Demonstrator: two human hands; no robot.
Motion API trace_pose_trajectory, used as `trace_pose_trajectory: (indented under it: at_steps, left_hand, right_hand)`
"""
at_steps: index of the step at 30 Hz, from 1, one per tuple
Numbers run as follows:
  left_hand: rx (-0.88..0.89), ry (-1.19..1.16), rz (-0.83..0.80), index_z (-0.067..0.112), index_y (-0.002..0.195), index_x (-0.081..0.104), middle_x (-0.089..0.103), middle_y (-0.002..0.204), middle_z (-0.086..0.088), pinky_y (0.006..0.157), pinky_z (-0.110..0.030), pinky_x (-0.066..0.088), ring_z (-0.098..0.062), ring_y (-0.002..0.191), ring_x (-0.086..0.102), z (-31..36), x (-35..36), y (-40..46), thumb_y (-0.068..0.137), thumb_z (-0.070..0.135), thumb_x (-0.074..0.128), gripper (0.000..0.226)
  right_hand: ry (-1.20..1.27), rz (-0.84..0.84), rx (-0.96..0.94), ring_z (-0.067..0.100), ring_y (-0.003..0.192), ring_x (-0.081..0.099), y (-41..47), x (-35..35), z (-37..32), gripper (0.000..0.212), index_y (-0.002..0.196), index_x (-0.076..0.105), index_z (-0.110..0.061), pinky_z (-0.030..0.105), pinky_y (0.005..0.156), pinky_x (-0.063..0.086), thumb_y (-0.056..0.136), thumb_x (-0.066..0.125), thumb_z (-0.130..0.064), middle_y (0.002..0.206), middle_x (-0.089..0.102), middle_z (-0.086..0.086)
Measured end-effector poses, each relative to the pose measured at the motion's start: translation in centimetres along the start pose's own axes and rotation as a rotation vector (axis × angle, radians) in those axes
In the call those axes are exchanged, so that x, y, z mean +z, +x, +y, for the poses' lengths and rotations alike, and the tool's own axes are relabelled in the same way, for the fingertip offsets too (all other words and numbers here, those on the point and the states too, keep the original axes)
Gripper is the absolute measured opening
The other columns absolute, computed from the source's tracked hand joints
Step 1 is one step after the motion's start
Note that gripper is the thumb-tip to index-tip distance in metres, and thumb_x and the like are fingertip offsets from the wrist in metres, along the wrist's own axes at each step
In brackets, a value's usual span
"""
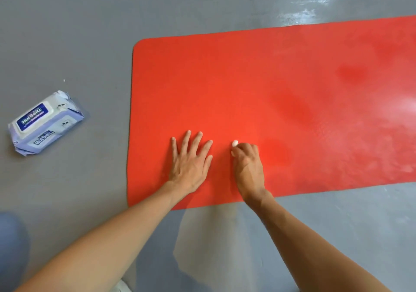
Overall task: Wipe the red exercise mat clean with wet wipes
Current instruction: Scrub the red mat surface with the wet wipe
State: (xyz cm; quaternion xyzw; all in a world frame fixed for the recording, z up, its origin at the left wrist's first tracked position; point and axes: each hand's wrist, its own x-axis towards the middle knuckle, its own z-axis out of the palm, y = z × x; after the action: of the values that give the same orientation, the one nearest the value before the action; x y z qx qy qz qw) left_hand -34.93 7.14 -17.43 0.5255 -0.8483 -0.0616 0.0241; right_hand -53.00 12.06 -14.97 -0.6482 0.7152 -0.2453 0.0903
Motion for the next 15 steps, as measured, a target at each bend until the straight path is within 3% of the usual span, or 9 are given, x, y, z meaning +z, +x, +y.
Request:
trace_pose_trajectory:
  at_steps: [2, 4, 6, 8, 11, 13, 15]
  left_hand:
    - [-0.03, -0.016, 0.05, 0.027, 0.144, 0.059, 0.047, 0.159, -0.008, 0.117, -0.076, 0.021, -0.04, 0.153, 0.031, 0.1, 0.3, 0.2, 0.104, 0.048, 0.034, 0.052]
    - [-0.041, -0.028, 0.086, 0.025, 0.141, 0.062, 0.049, 0.156, -0.009, 0.116, -0.077, 0.02, -0.041, 0.151, 0.033, 0.4, 0.5, 0.6, 0.102, 0.045, 0.037, 0.05]
    - [-0.053, -0.018, 0.103, 0.024, 0.139, 0.063, 0.052, 0.154, -0.01, 0.115, -0.078, 0.021, -0.043, 0.15, 0.035, 0.8, 0.7, 0.5, 0.101, 0.042, 0.039, 0.048]
    - [-0.068, -0.008, 0.091, 0.024, 0.139, 0.063, 0.052, 0.154, -0.01, 0.115, -0.078, 0.021, -0.042, 0.15, 0.035, 1.1, 0.6, 0.5, 0.101, 0.041, 0.037, 0.049]
    - [-0.071, -0.01, 0.085, 0.026, 0.141, 0.062, 0.05, 0.155, -0.009, 0.116, -0.076, 0.022, -0.04, 0.151, 0.035, 1.1, 1.0, 0.2, 0.102, 0.043, 0.036, 0.05]
    - [-0.068, 0.004, 0.099, 0.028, 0.142, 0.061, 0.05, 0.156, -0.008, 0.116, -0.075, 0.024, -0.039, 0.152, 0.034, 0.7, 1.1, 0.1, 0.103, 0.044, 0.037, 0.05]
    - [-0.063, 0.004, 0.107, 0.027, 0.142, 0.062, 0.051, 0.156, -0.008, 0.116, -0.074, 0.025, -0.04, 0.151, 0.035, 0.4, 0.9, 0.3, 0.103, 0.044, 0.038, 0.049]
  right_hand:
    - [0.026, -0.13, -0.312, 0.029, 0.087, 0.054, -1.8, 0.4, -2.2, 0.024, 0.11, 0.07, 0.001, 0.036, 0.082, 0.049, 0.099, 0.049, -0.007, 0.097, 0.063, 0.01]
    - [-0.018, -0.174, -0.479, 0.03, 0.08, 0.058, -0.8, -0.3, -0.7, 0.027, 0.109, 0.071, 0.004, 0.037, 0.079, 0.051, 0.1, 0.047, -0.007, 0.091, 0.064, 0.011]
    - [-0.087, -0.14, -0.365, 0.032, 0.083, 0.057, 1.3, -1.2, 2.3, 0.029, 0.118, 0.069, 0.004, 0.043, 0.078, 0.052, 0.103, 0.048, -0.01, 0.093, 0.064, 0.011]
    - [-0.128, -0.05, -0.121, 0.034, 0.089, 0.054, 3.3, -2.5, 6.0, 0.024, 0.117, 0.07, 0.0, 0.047, 0.077, 0.052, 0.105, 0.053, -0.011, 0.096, 0.063, 0.01]
    - [-0.108, 0.094, 0.181, 0.035, 0.094, 0.053, 3.6, -2.2, 6.9, 0.02, 0.116, 0.071, 0.0, 0.043, 0.081, 0.048, 0.103, 0.057, -0.007, 0.099, 0.064, 0.011]
    - [-0.071, 0.09, 0.143, 0.032, 0.095, 0.051, 2.2, -0.7, 3.6, 0.024, 0.123, 0.069, 0.0, 0.041, 0.084, 0.048, 0.101, 0.058, -0.003, 0.102, 0.065, 0.01]
    - [-0.043, -0.022, -0.139, 0.03, 0.092, 0.055, 0.3, 0.2, 1.2, 0.03, 0.125, 0.067, 0.003, 0.039, 0.084, 0.051, 0.098, 0.057, -0.001, 0.104, 0.065, 0.01]
